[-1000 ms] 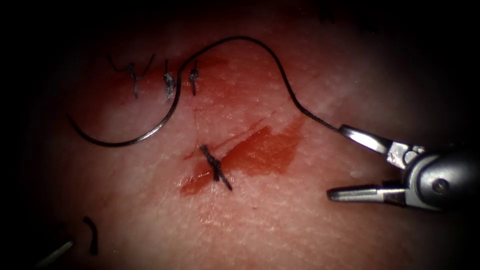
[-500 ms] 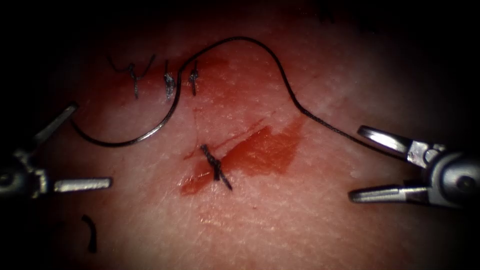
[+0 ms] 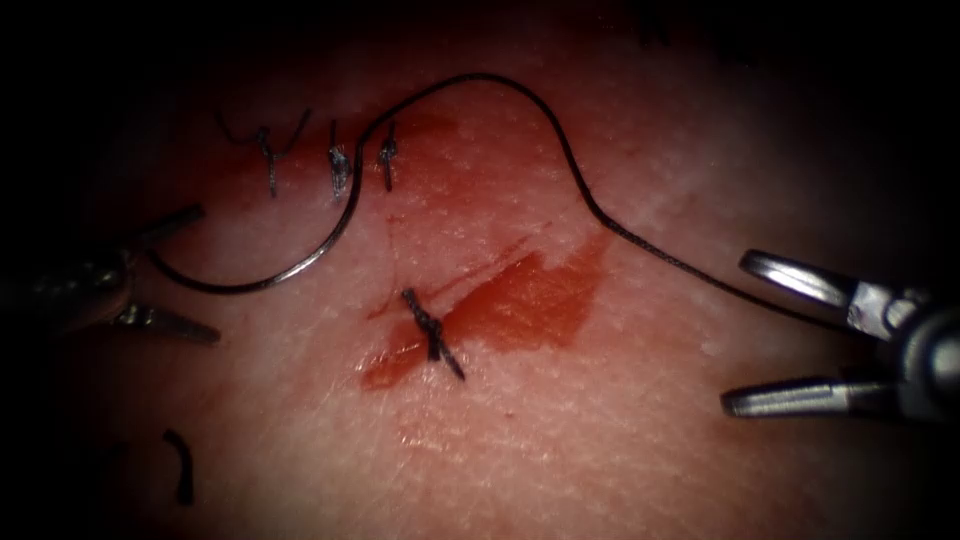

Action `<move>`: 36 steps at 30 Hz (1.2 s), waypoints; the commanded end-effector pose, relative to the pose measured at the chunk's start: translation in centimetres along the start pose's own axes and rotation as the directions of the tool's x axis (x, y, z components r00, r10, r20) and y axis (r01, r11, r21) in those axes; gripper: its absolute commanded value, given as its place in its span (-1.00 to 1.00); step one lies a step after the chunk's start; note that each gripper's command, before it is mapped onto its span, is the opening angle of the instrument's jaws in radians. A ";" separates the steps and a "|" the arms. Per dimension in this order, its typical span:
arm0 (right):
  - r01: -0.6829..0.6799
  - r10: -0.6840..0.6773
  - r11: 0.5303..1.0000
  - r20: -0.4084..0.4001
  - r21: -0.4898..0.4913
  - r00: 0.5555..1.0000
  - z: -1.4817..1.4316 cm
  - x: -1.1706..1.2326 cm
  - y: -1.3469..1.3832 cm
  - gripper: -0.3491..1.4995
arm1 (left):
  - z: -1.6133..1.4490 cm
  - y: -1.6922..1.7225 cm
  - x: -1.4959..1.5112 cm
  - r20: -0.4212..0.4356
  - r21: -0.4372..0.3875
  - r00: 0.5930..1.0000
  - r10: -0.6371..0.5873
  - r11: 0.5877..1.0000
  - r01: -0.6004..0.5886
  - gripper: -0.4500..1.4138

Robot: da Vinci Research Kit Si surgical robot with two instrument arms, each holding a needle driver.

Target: Wound Closure

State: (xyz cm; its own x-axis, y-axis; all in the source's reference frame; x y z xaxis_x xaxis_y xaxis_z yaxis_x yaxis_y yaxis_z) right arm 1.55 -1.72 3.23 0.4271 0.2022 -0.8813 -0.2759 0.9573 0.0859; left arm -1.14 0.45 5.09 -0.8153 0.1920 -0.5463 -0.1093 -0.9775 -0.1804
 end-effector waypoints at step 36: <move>-0.416 0.417 0.909 -0.054 0.030 0.907 0.26 0.16 -0.03 0.67 | 0.04 0.22 1.43 0.063 0.206 0.997 -0.036 0.978 0.022 -1.00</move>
State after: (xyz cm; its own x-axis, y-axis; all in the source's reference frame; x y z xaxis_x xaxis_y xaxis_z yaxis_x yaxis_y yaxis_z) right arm 1.77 -1.60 3.16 0.2107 0.5892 -0.7801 -0.4116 0.7773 0.4759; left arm -2.53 0.50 4.20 -0.8411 0.2211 -0.4936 -0.2490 -0.9685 -0.0095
